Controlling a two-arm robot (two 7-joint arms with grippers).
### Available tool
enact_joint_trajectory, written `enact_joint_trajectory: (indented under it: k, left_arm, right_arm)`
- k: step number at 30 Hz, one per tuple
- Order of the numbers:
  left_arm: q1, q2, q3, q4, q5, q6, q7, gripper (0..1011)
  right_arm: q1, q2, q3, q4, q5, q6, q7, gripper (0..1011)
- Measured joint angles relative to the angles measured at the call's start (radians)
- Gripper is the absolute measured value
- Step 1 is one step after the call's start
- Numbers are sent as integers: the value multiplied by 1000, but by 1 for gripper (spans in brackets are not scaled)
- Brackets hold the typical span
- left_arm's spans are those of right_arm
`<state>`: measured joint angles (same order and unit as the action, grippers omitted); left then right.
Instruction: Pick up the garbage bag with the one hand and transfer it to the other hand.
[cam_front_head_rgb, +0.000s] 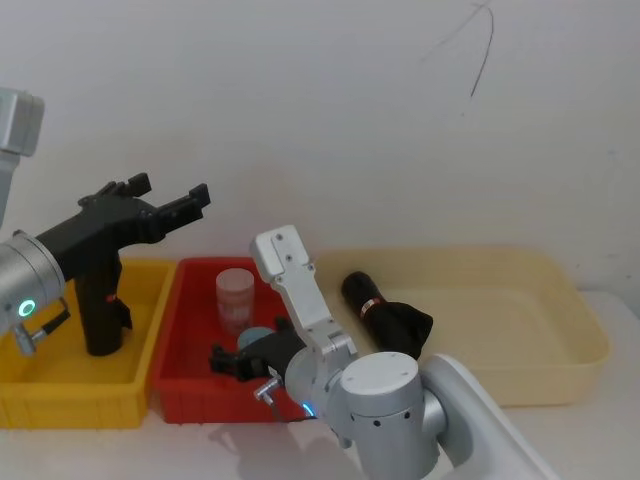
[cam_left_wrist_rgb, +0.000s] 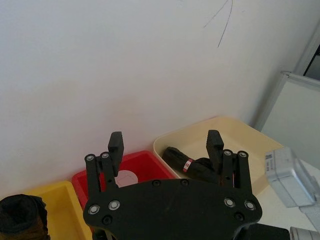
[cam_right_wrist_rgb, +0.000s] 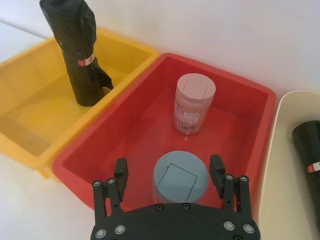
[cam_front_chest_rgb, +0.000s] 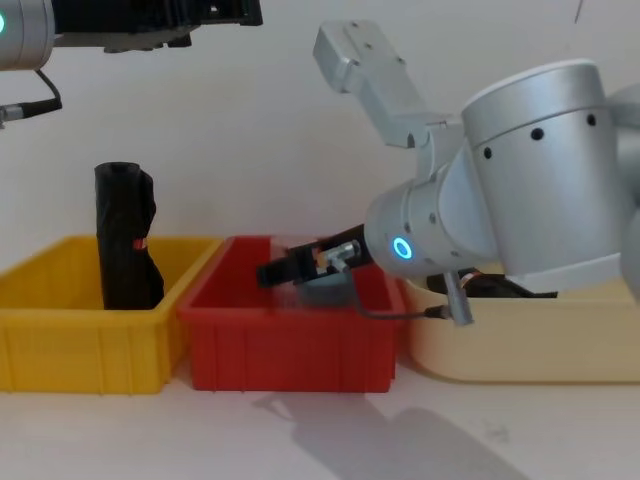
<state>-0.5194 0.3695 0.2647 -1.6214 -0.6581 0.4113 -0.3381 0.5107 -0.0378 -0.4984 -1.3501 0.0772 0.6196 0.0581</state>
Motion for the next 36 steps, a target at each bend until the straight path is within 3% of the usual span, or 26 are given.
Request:
enact_joint_trajectory:
  k: [16, 36]
  left_arm:
    - [0, 0, 0, 0, 0, 0, 0, 1002]
    - [0, 0, 0, 0, 0, 0, 0, 1002]
  right_arm:
    - [22, -9, 22, 60, -13, -27, 1, 1000]
    - [2, -3, 58, 47, -1, 2, 26, 1000]
